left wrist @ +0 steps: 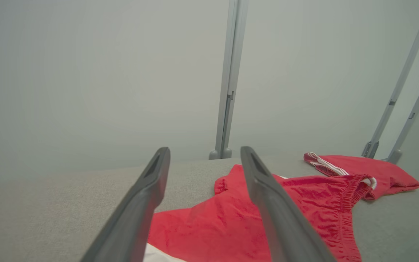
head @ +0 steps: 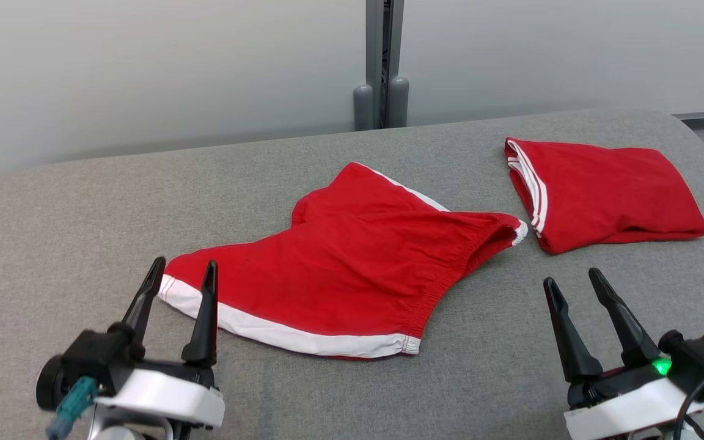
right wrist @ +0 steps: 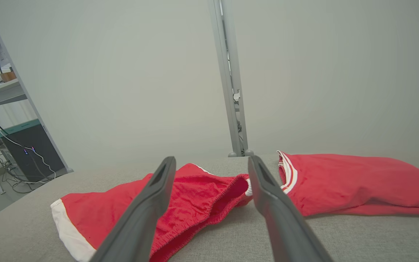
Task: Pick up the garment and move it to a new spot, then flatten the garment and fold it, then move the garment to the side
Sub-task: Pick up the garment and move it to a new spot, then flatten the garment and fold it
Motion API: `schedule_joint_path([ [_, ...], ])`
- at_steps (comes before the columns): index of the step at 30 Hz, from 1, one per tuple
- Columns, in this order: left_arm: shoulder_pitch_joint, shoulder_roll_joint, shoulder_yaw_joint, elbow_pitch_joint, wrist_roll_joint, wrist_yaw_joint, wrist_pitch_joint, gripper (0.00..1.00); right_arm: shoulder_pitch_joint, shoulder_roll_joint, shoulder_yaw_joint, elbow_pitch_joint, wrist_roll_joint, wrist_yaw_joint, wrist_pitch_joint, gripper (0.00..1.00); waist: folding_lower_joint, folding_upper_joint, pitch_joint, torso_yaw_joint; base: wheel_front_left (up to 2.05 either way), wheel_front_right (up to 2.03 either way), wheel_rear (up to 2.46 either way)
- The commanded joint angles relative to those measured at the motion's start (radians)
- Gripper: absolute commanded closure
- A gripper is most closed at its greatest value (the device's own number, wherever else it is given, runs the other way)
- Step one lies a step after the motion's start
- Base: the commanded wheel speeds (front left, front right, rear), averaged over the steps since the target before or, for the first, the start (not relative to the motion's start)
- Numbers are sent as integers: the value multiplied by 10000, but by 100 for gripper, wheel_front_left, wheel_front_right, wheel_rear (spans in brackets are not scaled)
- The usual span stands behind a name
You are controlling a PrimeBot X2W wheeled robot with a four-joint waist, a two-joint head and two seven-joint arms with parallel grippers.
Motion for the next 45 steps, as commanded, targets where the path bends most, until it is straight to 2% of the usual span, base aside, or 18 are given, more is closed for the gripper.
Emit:
schedule_joint_path([
  [1,330,-151,311,-230,313,35,-38,0,220,40,-111,-132,-165,4,-11,0,0,-1,-18,31,0,0,0],
  [13,1391,-841,1538,-342,1941,-594,-40,0,480,314,-629,-420,-1059,4,-9,0,0,-1,26,-64,0,0,0],
  [14,1546,-1352,2109,-158,2368,-1111,-41,0,425,323,-445,-363,-911,4,-11,0,0,-1,101,35,0,0,0],
  [18,1484,-1431,2276,72,2388,-1402,-41,0,296,130,163,-351,-413,4,-9,0,0,-1,200,141,0,0,0],
  [21,953,-1161,2172,546,2235,-1877,203,0,218,-141,867,2,-113,4,-11,0,0,-1,314,276,0,0,0],
  [25,97,-611,2247,1308,1848,-2614,1046,0,-288,-508,1999,729,520,4,99,0,0,-1,482,385,0,0,0],
  [31,-1167,362,2291,2683,1103,-3697,2898,0,-1100,-832,3315,1653,1446,4,260,0,0,-1,724,350,0,0,0],
  [34,-1734,623,2243,3257,527,-4127,3454,0,-1528,-867,3858,2100,1735,4,326,0,0,-1,870,282,0,0,0],
  [39,-2504,980,1822,3959,-357,-4363,4282,0,-2081,-860,4416,2557,2027,4,234,0,0,-1,1117,182,0,0,0],
  [45,-3638,1693,511,4354,-1691,-4370,5574,0,-2922,-811,5395,3058,2503,4,185,0,0,-1,1638,45,0,0,0],
])
